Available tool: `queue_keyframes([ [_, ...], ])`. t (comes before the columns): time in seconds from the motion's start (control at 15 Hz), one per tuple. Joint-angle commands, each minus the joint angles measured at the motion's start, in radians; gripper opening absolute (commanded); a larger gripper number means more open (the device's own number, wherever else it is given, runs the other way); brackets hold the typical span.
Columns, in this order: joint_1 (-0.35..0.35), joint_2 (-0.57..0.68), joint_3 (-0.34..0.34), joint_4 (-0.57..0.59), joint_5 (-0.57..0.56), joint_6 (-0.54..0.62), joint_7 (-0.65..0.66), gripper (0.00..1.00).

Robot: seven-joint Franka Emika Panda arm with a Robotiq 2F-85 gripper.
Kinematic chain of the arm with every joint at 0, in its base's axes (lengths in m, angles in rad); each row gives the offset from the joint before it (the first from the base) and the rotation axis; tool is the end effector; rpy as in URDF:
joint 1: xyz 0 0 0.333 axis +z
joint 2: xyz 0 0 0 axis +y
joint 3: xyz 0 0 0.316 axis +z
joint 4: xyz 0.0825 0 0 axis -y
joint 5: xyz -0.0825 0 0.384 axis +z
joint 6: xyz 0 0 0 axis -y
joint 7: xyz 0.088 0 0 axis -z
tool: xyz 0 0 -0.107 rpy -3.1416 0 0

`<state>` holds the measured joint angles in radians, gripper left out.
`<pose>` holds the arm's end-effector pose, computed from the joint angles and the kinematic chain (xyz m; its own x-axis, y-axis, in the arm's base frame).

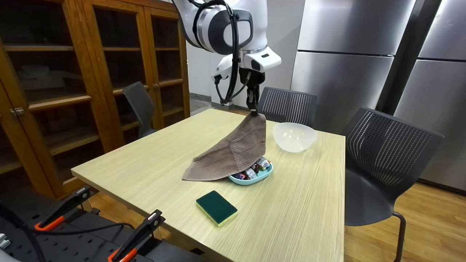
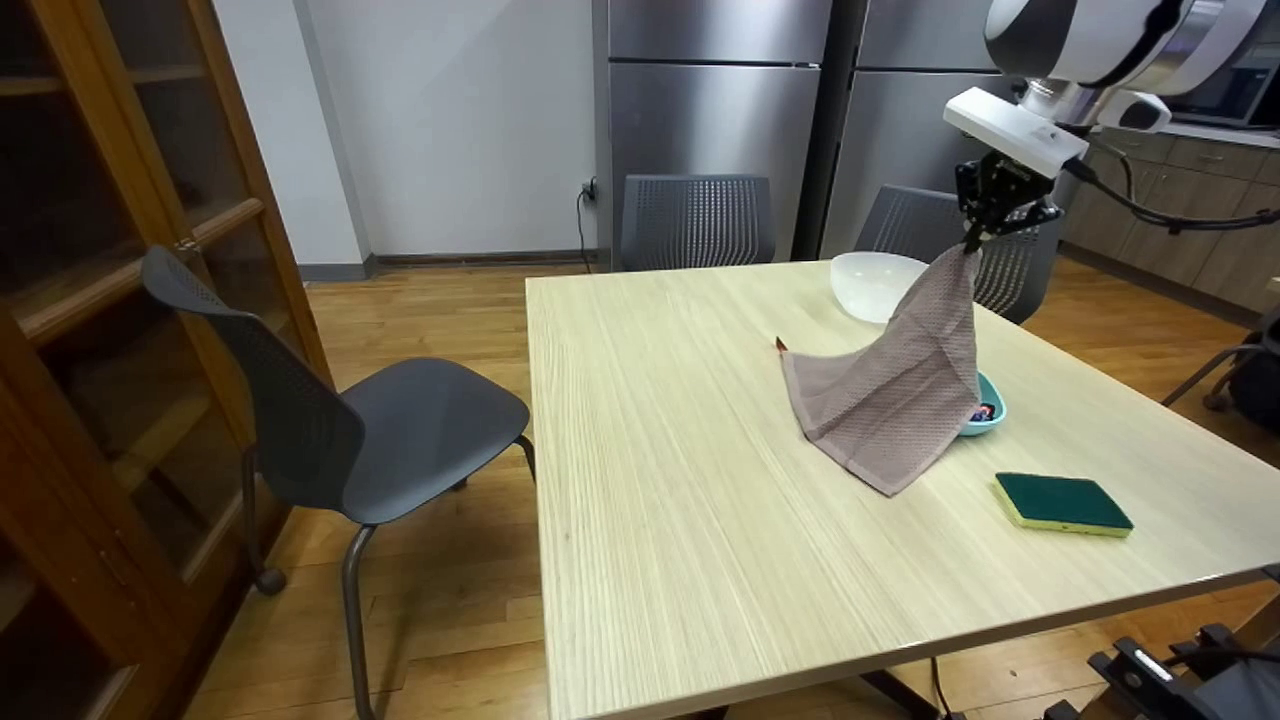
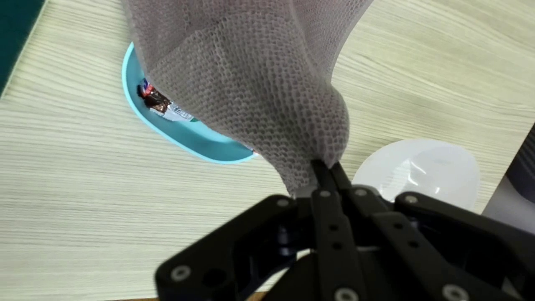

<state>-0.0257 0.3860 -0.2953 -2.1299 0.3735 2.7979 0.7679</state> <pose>0.5658 -0.2013 0.2630 0.1653 -0.9778 0.1289 -0.9385 -0.1962 -0.2841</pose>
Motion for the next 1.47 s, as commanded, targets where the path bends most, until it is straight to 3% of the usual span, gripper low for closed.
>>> queue_keyframes([
  [0.0, -0.057, 0.044, 0.026, 0.088, 0.007, -0.081, 0.054, 0.00],
  [0.8, -0.140, 0.154, 0.021, 0.231, 0.006, -0.199, 0.162, 0.00],
  [1.4, -0.197, 0.153, 0.010, 0.236, 0.002, -0.262, 0.184, 0.00],
])
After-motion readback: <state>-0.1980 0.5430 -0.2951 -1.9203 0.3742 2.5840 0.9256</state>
